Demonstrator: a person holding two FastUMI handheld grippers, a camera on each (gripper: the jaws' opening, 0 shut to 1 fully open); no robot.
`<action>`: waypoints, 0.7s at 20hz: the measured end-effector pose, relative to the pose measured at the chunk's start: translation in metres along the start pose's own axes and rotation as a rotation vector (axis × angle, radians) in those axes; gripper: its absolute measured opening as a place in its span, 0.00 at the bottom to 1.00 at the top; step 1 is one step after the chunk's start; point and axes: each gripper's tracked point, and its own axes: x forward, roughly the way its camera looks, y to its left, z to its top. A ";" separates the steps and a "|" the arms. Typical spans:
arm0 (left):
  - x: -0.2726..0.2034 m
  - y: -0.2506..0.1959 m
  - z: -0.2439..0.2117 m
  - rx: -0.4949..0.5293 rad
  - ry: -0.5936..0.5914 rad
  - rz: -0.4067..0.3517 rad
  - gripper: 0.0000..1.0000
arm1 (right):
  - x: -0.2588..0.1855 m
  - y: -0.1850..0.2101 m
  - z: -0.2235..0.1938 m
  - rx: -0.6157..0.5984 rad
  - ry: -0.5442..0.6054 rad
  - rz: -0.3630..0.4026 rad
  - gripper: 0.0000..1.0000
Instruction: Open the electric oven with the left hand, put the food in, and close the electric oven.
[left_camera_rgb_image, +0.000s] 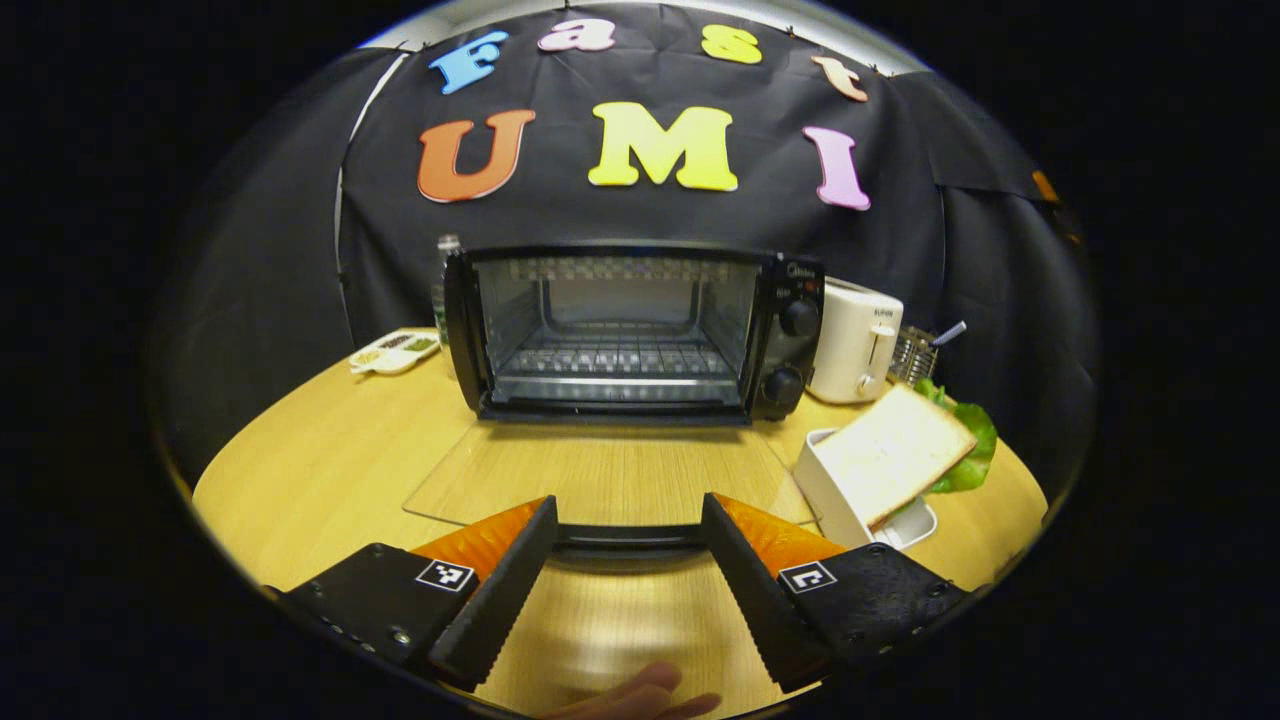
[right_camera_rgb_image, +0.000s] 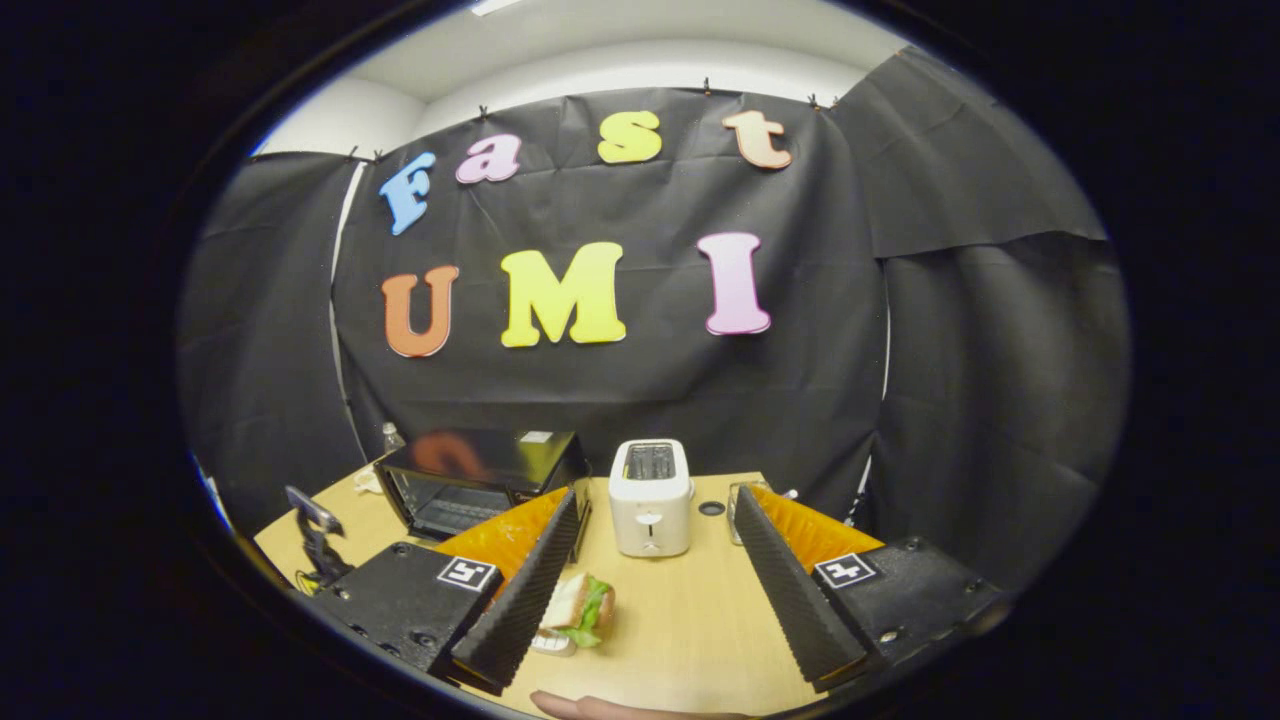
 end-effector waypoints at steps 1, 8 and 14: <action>-0.007 0.004 0.019 -0.018 -0.036 0.003 0.95 | 0.006 -0.001 -0.003 -0.004 0.017 0.003 0.90; -0.068 0.017 0.125 -0.009 -0.213 0.005 0.95 | 0.059 -0.003 -0.038 0.051 0.191 0.065 0.90; -0.124 0.025 0.187 0.039 -0.339 0.059 0.95 | 0.111 0.023 -0.088 0.152 0.390 0.165 1.00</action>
